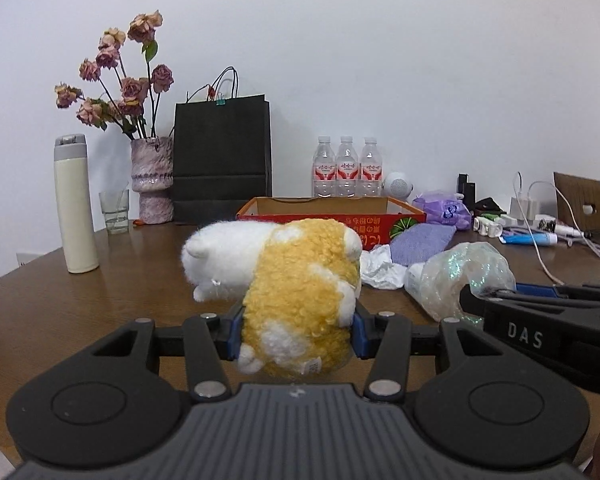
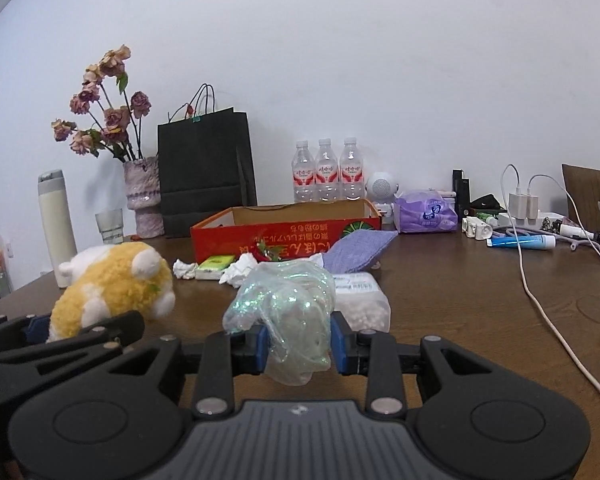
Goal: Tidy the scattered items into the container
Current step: 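Carry the plush toy and plastic bag over the box and release both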
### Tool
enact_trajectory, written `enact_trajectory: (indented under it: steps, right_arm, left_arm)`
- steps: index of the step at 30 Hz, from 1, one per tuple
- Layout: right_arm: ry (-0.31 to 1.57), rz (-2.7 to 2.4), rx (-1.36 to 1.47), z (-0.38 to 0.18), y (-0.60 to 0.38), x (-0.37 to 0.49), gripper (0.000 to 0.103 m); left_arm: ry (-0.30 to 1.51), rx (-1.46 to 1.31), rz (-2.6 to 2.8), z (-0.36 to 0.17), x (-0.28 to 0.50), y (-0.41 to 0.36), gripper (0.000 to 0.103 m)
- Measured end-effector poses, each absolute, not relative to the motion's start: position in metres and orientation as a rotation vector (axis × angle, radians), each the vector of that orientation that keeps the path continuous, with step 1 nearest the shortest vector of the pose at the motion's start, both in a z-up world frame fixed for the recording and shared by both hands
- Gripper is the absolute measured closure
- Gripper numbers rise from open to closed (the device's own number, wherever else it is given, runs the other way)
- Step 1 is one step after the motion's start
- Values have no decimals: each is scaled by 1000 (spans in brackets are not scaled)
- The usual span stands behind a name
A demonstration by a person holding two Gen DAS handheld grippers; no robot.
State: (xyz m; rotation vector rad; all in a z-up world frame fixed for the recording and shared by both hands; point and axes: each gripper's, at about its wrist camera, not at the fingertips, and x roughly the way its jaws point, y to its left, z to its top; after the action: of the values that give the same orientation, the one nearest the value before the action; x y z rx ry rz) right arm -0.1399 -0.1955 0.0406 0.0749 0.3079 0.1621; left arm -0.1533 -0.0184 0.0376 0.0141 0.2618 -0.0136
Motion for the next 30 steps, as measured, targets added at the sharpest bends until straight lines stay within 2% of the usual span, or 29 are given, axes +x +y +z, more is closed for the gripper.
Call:
enact_trajectory:
  steps: [8,13,17,21,30]
  right_arm:
    - [353,199,137,85,-212,-70,73]
    - [373,208,123,119,-217,11,73]
    - [485,240,195,137,-224,93,72]
    - [542,238,199,147,-228,165,72]
    - [703,203,136,138,-211,308,72]
  left_arm:
    - [249,-1,-43,75,-82,-13,53]
    - [284,-29,-42,107,4,-12,53]
    - [338,-50,-32,121,82,-11,53]
    - [396,-24,-9,121,154,-14,53]
    - [658,73,-16,99,302,-32,53]
